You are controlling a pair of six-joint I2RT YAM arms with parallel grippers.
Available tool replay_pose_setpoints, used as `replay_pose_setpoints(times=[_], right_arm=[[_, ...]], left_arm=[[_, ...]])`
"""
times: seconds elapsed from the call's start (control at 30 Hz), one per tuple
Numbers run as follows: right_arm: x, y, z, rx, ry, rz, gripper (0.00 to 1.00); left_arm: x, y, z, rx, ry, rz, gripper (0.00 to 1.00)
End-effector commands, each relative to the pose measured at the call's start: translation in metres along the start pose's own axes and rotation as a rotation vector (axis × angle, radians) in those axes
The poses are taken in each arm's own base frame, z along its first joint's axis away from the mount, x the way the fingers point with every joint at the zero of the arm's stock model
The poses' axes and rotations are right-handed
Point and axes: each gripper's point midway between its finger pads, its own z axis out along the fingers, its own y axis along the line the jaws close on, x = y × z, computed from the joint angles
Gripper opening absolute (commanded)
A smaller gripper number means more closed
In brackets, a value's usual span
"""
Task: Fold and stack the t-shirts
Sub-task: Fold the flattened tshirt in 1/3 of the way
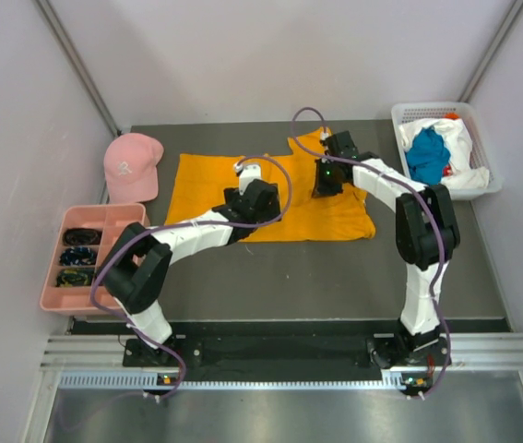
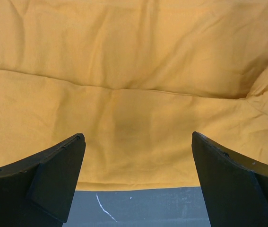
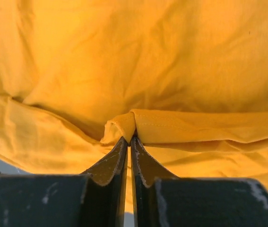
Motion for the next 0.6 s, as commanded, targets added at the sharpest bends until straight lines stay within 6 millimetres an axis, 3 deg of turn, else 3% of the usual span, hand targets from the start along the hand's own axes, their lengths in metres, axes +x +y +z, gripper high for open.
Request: replay_pose_setpoints(times=[0.0, 0.1, 0.2, 0.4, 0.53, 0.57], right_arm=[[-0.018, 0.002, 0.014, 0.022, -0.006, -0.045, 0.12], [-0.028, 0.001, 0.025, 0.037, -0.016, -0.057, 0.33], [-0.036, 0.002, 0.029, 0.039, -0.028, -0.061, 0.39], [-0.058, 0.006, -0.003, 0.060, -0.122, -0.060, 0.41], [-0.062, 0.005, -0.034, 0.096, -0.176, -0.061, 0.41], [-0.055, 0.000, -0.037, 0.115, -0.165, -0.058, 0.41]], left_arm=[[-0.010, 0.004, -0.012, 0.004, -0.026, -0.019, 0.99], [-0.006, 0.009, -0.013, -0.006, -0.019, -0.021, 0.99], [-0.003, 0.011, -0.016, -0.006, -0.016, -0.025, 0.99], [-0.004, 0.012, -0.018, -0.003, -0.014, -0.019, 0.99], [-0.010, 0.012, -0.021, -0.001, -0.032, -0.011, 0.99], [-0.011, 0.012, -0.021, 0.000, -0.034, -0.002, 0.99]])
